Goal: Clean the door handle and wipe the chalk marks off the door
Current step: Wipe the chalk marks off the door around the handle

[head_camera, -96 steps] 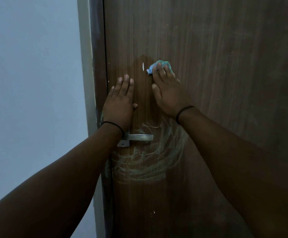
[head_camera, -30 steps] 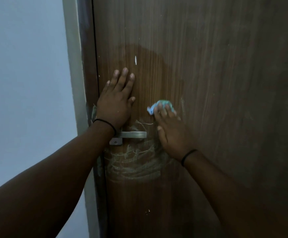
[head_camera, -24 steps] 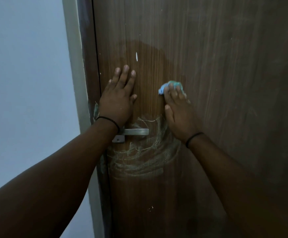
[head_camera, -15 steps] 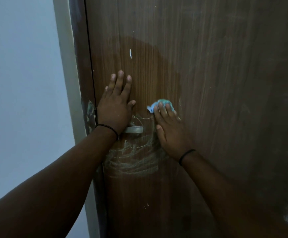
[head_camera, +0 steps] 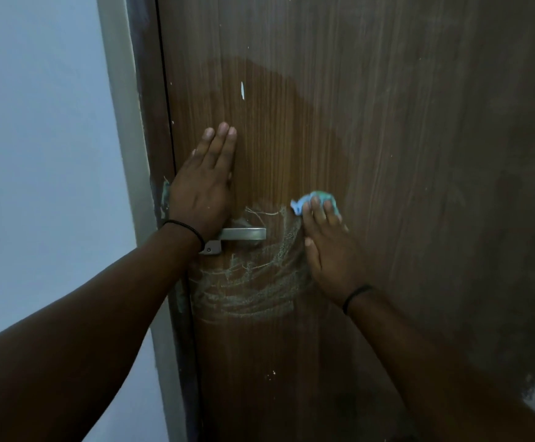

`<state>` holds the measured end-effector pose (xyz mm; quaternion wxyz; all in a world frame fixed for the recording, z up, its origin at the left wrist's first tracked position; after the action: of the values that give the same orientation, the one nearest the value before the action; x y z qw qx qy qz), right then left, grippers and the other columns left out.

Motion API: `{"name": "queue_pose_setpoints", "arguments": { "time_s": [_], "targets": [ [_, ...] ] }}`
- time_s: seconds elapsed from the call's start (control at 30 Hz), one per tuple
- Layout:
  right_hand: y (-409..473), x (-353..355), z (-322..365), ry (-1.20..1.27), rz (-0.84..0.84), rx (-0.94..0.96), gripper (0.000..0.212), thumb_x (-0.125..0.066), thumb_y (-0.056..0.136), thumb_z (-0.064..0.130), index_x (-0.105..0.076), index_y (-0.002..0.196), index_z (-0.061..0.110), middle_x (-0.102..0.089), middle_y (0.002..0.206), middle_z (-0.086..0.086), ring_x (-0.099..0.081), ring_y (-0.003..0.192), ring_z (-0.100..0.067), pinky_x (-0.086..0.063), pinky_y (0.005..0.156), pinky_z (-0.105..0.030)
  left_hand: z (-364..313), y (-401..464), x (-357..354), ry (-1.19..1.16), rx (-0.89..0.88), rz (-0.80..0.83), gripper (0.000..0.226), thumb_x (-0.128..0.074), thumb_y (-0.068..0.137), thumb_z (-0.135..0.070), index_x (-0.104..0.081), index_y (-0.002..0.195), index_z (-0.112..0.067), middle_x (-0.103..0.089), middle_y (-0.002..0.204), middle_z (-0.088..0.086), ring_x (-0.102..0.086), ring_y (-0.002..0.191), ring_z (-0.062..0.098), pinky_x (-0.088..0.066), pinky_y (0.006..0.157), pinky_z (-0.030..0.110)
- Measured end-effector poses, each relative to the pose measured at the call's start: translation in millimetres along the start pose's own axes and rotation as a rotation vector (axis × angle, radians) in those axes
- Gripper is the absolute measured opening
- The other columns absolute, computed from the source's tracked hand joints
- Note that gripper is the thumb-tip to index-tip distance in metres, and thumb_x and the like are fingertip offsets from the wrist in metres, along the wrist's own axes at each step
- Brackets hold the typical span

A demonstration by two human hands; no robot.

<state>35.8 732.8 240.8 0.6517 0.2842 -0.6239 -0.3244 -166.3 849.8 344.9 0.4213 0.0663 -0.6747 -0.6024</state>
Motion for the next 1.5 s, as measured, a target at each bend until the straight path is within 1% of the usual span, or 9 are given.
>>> {"name": "queue_pose_setpoints", "arguments": {
  "time_s": [0.33,0.57,0.7,0.83,0.93,1.03,1.13,1.27,1.5],
  "targets": [
    [73,27,0,-0.017,-0.19,-0.047,0.059,-0.027,0.1,0.027,-0.006,0.154,0.018,-0.001,0.163,-0.001,0.005,0.15,-0.017,-0.006,0.121,-0.038,7,6,-6,-0.004,-0.023,-0.015,0.064,-0.042,0.102,-0.012,-0.007,0.155,-0.014,-0.004,0.164,0.003,0.001,0.151,0.023,-0.005,0.122,0.04],
    [-13,-7,-16,-0.024,-0.011,0.022,0.059,-0.023,0.099,0.031,-0.005,0.154,0.02,0.002,0.162,0.004,0.006,0.149,-0.013,-0.015,0.121,-0.045,5,5,-4,0.001,-0.023,-0.019,0.063,-0.043,0.102,-0.011,-0.009,0.155,-0.012,-0.004,0.163,0.004,0.001,0.151,0.024,-0.006,0.122,0.041],
    [60,37,-15,0.041,-0.209,-0.153,0.059,-0.025,0.101,0.028,-0.003,0.154,0.014,-0.001,0.163,-0.004,0.004,0.15,-0.02,-0.012,0.121,-0.047,5,4,-3,-0.007,-0.01,-0.01,0.063,-0.043,0.101,-0.01,-0.009,0.154,-0.012,-0.005,0.163,0.005,0.0,0.151,0.024,-0.005,0.121,0.041],
    [119,57,21,0.015,-0.187,0.016,0.059,-0.027,0.1,0.029,-0.008,0.154,0.016,-0.004,0.162,-0.004,0.0,0.15,-0.023,-0.011,0.121,-0.046,5,4,-5,-0.012,-0.006,-0.016,0.063,-0.043,0.101,-0.013,-0.009,0.155,-0.013,-0.005,0.163,0.004,0.0,0.15,0.023,-0.006,0.121,0.041],
    [109,49,20,-0.008,-0.157,0.079,0.057,-0.028,0.1,0.025,-0.009,0.153,0.017,-0.005,0.163,-0.002,0.001,0.15,-0.019,-0.007,0.122,-0.042,5,4,-4,-0.014,-0.005,-0.007,0.063,-0.044,0.101,-0.014,-0.01,0.155,-0.014,-0.005,0.163,0.003,0.0,0.15,0.022,-0.006,0.121,0.04],
    [77,41,-5,0.049,-0.218,-0.063,0.057,-0.028,0.1,0.023,-0.008,0.154,0.017,-0.005,0.163,-0.002,0.003,0.15,-0.018,-0.011,0.122,-0.046,4,4,-1,-0.02,-0.019,-0.011,0.062,-0.044,0.102,-0.013,-0.011,0.155,-0.013,-0.006,0.163,0.004,-0.001,0.151,0.023,-0.007,0.122,0.04],
    [8,4,1,0.053,-0.107,-0.149,0.061,-0.03,0.101,0.025,-0.001,0.154,0.016,0.003,0.163,0.001,0.009,0.149,-0.016,-0.016,0.121,-0.047,4,3,0,-0.031,-0.009,0.0,0.062,-0.043,0.102,-0.013,-0.01,0.154,-0.013,-0.005,0.163,0.004,0.0,0.151,0.023,-0.005,0.122,0.04],
    [-18,-15,9,0.002,0.067,-0.004,0.061,-0.031,0.102,0.028,-0.001,0.154,0.017,0.007,0.162,0.001,0.012,0.149,-0.016,-0.011,0.122,-0.046,3,2,1,-0.039,-0.009,0.001,0.061,-0.041,0.103,-0.013,-0.009,0.155,-0.013,-0.005,0.164,0.004,0.001,0.151,0.023,-0.003,0.122,0.039],
    [62,2,37,-0.076,-0.036,0.154,0.061,-0.027,0.098,0.031,-0.007,0.154,0.016,-0.003,0.163,-0.003,0.004,0.15,-0.018,-0.006,0.123,-0.041,7,1,0,-0.053,-0.033,-0.007,0.06,-0.039,0.102,-0.01,-0.011,0.154,-0.012,-0.006,0.163,0.004,0.0,0.151,0.024,-0.004,0.122,0.04]
  ]
}}
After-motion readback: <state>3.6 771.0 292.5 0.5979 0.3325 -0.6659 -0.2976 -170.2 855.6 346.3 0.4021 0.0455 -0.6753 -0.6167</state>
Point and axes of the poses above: each hand's wrist, its own y-axis towards the middle knuckle, its own x-axis out of the back of the hand, z = x × y, the point moved 2 cm from there along y, towards the middle knuckle
